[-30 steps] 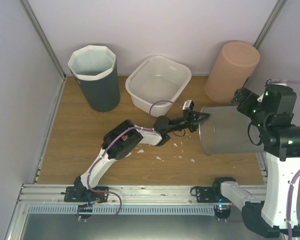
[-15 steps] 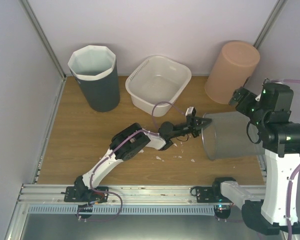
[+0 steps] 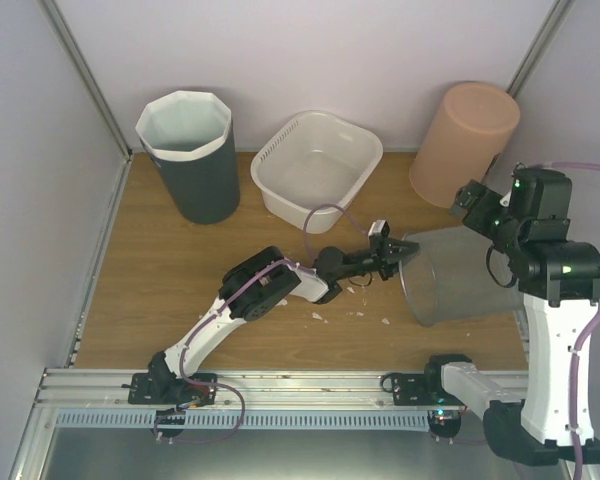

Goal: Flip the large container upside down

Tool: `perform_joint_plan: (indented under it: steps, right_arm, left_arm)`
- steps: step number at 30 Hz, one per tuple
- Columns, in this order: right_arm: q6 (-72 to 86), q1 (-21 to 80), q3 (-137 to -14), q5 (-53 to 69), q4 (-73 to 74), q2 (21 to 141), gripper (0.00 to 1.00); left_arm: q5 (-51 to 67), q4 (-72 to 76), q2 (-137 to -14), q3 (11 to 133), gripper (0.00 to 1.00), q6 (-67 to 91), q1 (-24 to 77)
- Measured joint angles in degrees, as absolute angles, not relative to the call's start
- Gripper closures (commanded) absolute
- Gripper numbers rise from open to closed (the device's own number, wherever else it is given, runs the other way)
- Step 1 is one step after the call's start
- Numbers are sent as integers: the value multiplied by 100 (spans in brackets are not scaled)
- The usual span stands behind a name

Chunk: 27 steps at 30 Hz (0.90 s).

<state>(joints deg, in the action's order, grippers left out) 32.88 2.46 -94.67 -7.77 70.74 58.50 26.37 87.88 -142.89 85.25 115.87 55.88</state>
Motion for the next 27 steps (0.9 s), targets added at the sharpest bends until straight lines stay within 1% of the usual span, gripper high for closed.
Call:
perform_joint_plan:
  steps: [3, 6, 10, 14, 20, 27]
  right_arm:
    - [3291, 246, -9338, -683, 7074, 5850, 0]
    - [3291, 246, -9220, -587, 7072, 5850, 0]
    - [3288, 246, -9144, -517, 7074, 5833, 0]
    - [3291, 246, -9045, -416, 7078, 5760, 0]
    - [3332, 246, -8969, -152, 7083, 5658, 0]
    - [3559, 248, -8130, 587, 6971, 5046, 0]
  left_arm:
    - [2738, 8794, -14289, 8381, 81, 11629, 5588]
    - [2851, 8794, -14287, 8195, 72, 11642, 5586]
    - [3046, 8792, -14287, 7996, 71, 11651, 5583]
    - [3225, 8792, -14287, 7848, 66, 11644, 5581]
    - [3514, 8783, -14287, 7358, 63, 11633, 5533]
    - [3771, 8779, -14289, 7050, 60, 11410, 5459]
